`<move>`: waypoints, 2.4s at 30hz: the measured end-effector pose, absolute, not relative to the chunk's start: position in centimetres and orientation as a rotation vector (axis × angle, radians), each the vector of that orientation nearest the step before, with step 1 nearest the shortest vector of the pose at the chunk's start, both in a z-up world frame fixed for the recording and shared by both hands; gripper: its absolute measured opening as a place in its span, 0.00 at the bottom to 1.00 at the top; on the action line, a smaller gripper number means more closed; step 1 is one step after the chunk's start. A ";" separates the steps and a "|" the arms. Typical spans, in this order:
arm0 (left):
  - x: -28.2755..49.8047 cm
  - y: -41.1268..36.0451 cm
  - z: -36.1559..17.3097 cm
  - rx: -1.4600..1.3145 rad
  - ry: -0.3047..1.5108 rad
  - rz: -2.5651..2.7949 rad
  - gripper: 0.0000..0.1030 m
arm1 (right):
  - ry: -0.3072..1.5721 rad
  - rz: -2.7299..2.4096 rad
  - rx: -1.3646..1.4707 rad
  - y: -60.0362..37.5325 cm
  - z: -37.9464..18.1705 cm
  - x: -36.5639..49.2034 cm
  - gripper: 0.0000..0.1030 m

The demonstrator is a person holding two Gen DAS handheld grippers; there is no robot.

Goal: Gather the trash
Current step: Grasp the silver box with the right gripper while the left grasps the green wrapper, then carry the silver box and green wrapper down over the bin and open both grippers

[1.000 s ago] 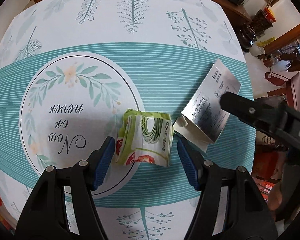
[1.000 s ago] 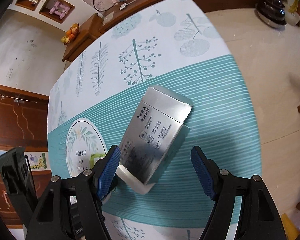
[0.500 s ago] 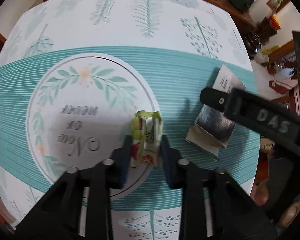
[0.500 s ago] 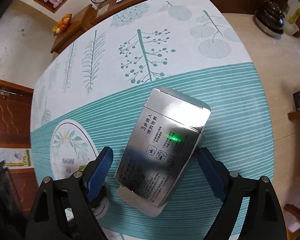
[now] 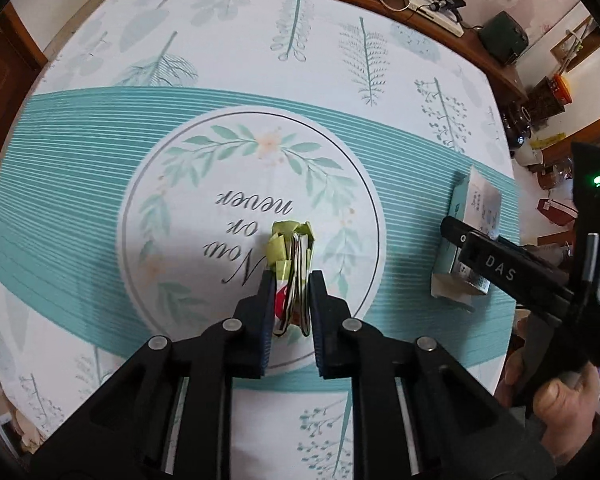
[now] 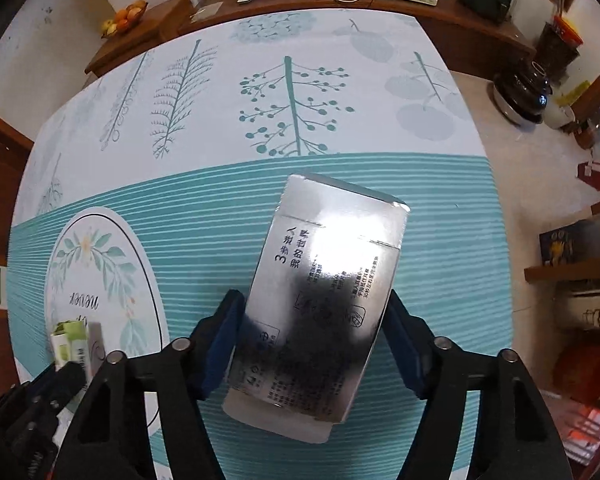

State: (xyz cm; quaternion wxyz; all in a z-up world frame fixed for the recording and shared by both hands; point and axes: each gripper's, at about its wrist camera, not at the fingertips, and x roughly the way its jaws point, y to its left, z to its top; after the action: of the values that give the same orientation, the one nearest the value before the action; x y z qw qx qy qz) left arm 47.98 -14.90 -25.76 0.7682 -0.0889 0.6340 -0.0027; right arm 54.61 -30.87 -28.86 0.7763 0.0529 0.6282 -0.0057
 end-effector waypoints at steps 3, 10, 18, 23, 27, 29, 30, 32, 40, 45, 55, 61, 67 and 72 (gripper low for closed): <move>46.7 -14.4 -24.1 -0.171 1.359 -0.018 0.13 | 1.346 0.008 0.161 -31.8 -28.1 53.2 0.61; 41.6 -12.7 -18.9 -0.150 1.315 -0.076 0.13 | 1.289 0.093 0.309 -33.4 -23.3 47.7 0.60; 33.1 -9.0 -11.9 -0.131 1.247 -0.166 0.13 | 1.201 0.126 0.387 -33.6 -15.9 37.2 0.60; 27.8 -6.9 -9.0 -0.090 1.223 -0.256 0.13 | 1.134 0.098 0.436 -32.4 -11.5 28.6 0.60; 23.0 -5.2 -7.8 -0.030 1.214 -0.340 0.13 | 1.089 0.063 0.469 -30.7 -9.5 21.9 0.60; 20.7 -4.4 -7.8 -0.002 1.225 -0.375 0.13 | 1.070 0.035 0.484 -29.5 -9.0 18.2 0.60; 19.7 -4.1 -7.8 0.010 1.232 -0.387 0.13 | 1.066 0.025 0.496 -29.0 -8.9 16.8 0.60; 17.4 -3.3 -8.1 0.040 1.248 -0.417 0.13 | 1.061 0.004 0.520 -27.8 -9.0 13.3 0.60; 9.9 -2.0 -10.8 0.106 1.317 -0.499 0.13 | 1.164 0.003 0.564 -22.5 -13.3 2.2 0.60; 6.7 -2.6 -14.4 0.138 1.350 -0.515 0.13 | 1.250 -0.017 0.564 -20.8 -18.2 -1.9 0.60; 3.3 -4.8 -28.3 0.134 1.386 -0.473 0.13 | 1.371 -0.057 0.599 -22.5 -32.2 -3.8 0.61; 2.9 -5.5 -38.8 0.107 1.425 -0.412 0.13 | 1.427 -0.059 0.576 -23.1 -42.5 -4.4 0.61; 3.2 -6.0 -46.8 0.114 1.441 -0.339 0.15 | 1.480 -0.033 0.553 -23.0 -50.1 -4.5 0.61; 3.1 -5.5 -50.7 0.104 1.453 -0.282 0.25 | 1.504 -0.005 0.548 -23.1 -54.8 -4.7 0.61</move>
State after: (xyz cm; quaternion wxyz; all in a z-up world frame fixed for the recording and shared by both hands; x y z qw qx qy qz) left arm 3.05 -5.52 -50.74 0.7371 0.0473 0.6618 -0.1286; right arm -4.72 -23.05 -54.85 0.6963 0.2459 0.6743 -0.0022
